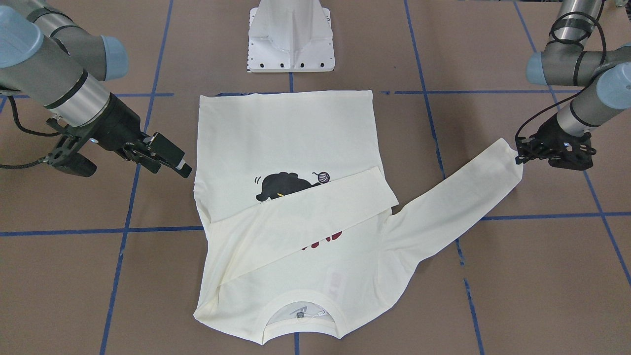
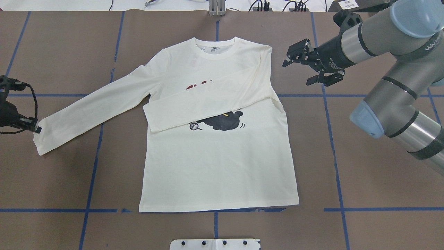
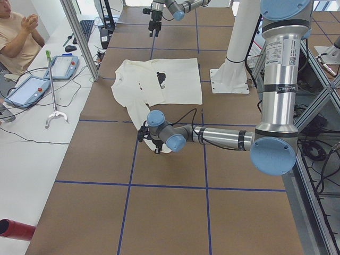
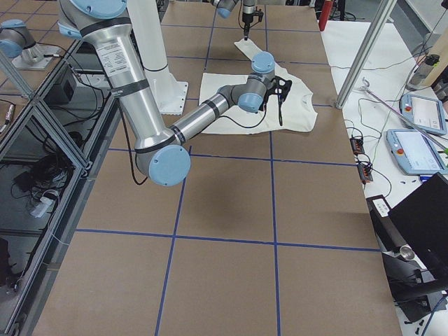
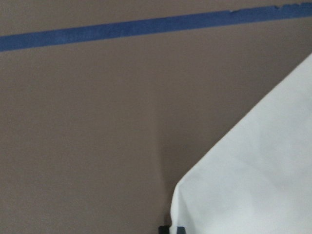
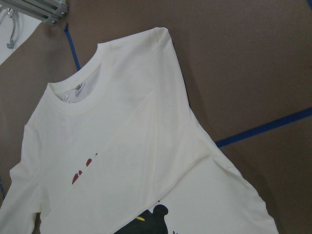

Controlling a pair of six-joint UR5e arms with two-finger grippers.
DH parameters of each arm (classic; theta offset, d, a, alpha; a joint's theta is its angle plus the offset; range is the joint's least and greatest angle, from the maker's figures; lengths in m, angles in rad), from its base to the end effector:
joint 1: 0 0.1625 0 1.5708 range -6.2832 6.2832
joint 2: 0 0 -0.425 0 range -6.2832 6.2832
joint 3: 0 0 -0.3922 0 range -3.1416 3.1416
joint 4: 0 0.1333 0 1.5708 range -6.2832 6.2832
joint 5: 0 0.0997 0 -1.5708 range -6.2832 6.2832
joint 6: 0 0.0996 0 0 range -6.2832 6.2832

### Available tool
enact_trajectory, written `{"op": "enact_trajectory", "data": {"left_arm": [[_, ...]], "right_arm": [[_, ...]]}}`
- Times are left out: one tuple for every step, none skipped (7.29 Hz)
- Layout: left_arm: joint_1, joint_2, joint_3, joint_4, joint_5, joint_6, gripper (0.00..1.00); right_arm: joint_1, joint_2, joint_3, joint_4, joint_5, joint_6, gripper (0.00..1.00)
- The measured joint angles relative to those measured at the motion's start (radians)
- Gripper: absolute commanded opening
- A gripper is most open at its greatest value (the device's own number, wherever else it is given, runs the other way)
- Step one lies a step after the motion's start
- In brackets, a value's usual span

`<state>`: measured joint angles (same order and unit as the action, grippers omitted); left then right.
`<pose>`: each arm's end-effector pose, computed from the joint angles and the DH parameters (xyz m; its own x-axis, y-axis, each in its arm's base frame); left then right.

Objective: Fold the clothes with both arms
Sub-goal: 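Grasp the sleeve nearest the left gripper and fold it across the chest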

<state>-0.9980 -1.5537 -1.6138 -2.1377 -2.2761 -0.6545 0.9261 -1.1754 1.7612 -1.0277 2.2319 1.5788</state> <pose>0.2186 -0.4657 0.5845 0.6256 0.1446 -0.7667 -0.0866 0.9895 0.1159 -0.3054 -0.5263 0.2814 0.2546 0.3492 0.9018 -0.2994 0.9152 -0.2698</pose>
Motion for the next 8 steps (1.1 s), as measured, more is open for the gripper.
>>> {"op": "enact_trajectory", "data": {"left_arm": [[-0.003, -0.011, -0.056, 0.029, -0.025, -0.032, 0.00], [-0.002, -0.050, -0.101, 0.049, -0.063, -0.117, 0.00], [-0.001, -0.125, -0.136, 0.081, -0.096, -0.227, 0.00], [0.014, -0.245, -0.156, 0.145, -0.110, -0.338, 0.00], [0.067, -0.392, -0.157, 0.224, -0.093, -0.443, 0.00], [0.155, -0.544, -0.123, 0.277, -0.020, -0.534, 0.00], [0.238, -0.705, -0.023, 0.292, 0.063, -0.598, 0.00], [0.300, -0.863, 0.126, 0.275, 0.117, -0.628, 0.00]], "right_arm": [[0.009, -0.021, 0.020, 0.000, 0.005, 0.000, 1.00], [0.020, -0.046, 0.039, 0.000, 0.009, -0.001, 1.00], [0.041, -0.074, 0.052, 0.000, 0.019, -0.017, 1.00], [0.077, -0.112, 0.058, 0.001, 0.042, -0.076, 1.00], [0.123, -0.158, 0.057, 0.001, 0.072, -0.174, 1.00], [0.169, -0.200, 0.058, 0.000, 0.101, -0.273, 1.00], [0.199, -0.222, 0.061, 0.001, 0.120, -0.325, 1.00], [0.214, -0.237, 0.065, 0.004, 0.130, -0.344, 1.00]]}}
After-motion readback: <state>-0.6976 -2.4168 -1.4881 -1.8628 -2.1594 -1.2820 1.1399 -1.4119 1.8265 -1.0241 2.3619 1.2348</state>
